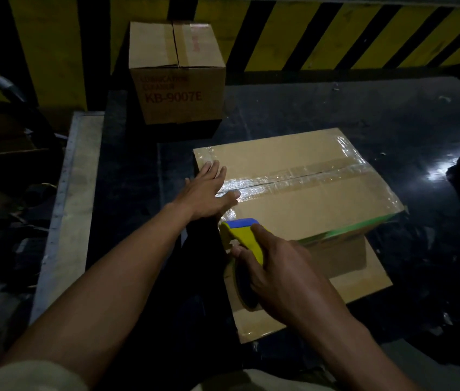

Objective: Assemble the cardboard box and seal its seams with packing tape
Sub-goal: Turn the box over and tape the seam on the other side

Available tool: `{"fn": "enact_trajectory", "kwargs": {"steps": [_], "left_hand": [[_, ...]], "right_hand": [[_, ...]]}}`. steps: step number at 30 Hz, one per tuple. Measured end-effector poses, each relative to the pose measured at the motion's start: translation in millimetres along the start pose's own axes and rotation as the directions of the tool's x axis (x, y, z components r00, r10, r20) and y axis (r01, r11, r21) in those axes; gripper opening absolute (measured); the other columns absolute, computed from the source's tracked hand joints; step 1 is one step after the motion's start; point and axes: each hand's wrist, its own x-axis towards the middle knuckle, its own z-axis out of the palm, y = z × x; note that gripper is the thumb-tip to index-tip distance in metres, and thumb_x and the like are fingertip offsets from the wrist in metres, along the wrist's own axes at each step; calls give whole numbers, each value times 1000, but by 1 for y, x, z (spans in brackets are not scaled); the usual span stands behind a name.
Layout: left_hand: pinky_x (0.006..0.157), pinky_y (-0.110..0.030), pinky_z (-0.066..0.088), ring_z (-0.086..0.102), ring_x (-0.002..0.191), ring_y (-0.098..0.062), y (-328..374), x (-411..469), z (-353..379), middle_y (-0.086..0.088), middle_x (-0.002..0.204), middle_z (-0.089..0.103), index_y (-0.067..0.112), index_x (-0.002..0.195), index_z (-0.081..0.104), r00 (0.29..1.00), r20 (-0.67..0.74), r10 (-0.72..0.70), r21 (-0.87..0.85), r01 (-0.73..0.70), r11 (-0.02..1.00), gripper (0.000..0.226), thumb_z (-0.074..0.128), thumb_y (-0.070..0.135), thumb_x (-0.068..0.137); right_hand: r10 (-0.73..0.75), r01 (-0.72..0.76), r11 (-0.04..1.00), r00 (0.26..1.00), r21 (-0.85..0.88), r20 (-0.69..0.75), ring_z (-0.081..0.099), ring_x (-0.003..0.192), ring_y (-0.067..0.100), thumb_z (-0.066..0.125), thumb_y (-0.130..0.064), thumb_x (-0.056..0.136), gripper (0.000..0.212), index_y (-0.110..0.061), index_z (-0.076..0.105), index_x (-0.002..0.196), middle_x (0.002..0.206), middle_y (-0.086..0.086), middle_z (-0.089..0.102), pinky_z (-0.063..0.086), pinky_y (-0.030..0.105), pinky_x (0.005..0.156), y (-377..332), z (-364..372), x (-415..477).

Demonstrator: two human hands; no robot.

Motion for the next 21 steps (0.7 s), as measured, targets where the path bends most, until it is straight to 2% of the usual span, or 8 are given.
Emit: {"fn": "enact_trajectory", "kwargs": {"steps": [3,7,14,18,21], "left_hand": [[115,-67,3,-15,152,-15,-2,-3,1,3,167,-12,21,160,7,1000,4,21,9,-21,1000,95,41,74,89],[115,-68,3,-18,152,-13,-5,-4,6,5,166,-16,23,160,3,999,3,36,45,-36,998,100,40,79,85],[114,-68,2,-21,151,-13,-2,-7,4,6,165,-19,23,160,0,999,36,37,51,-39,998,122,43,92,69],[114,-69,3,-21,151,-14,-3,-5,0,5,165,-19,22,160,-1,998,48,40,62,-43,997,120,46,88,72],[114,-69,4,-20,151,-14,-2,-5,1,4,166,-18,22,160,1,998,47,38,54,-41,998,122,43,90,69]], "right_hand": [[69,-65,996,995,-59,70,59,106,33,41,-60,95,62,-32,31,149,117,14,58,36,33,70,0,18,-9],[74,-59,986,993,-154,88,56,107,36,37,-60,96,68,-29,20,155,120,16,53,39,37,73,9,40,-12],[60,-48,977,997,-205,50,58,94,35,30,-63,97,68,-34,10,155,109,14,52,37,37,65,14,51,-23],[47,-41,984,998,-174,30,58,93,36,31,-64,96,68,-36,11,155,108,14,55,34,37,63,15,41,-27],[25,-30,983,999,-179,-28,58,92,35,31,-64,95,67,-36,14,154,95,9,48,31,37,62,11,33,-31]]}}
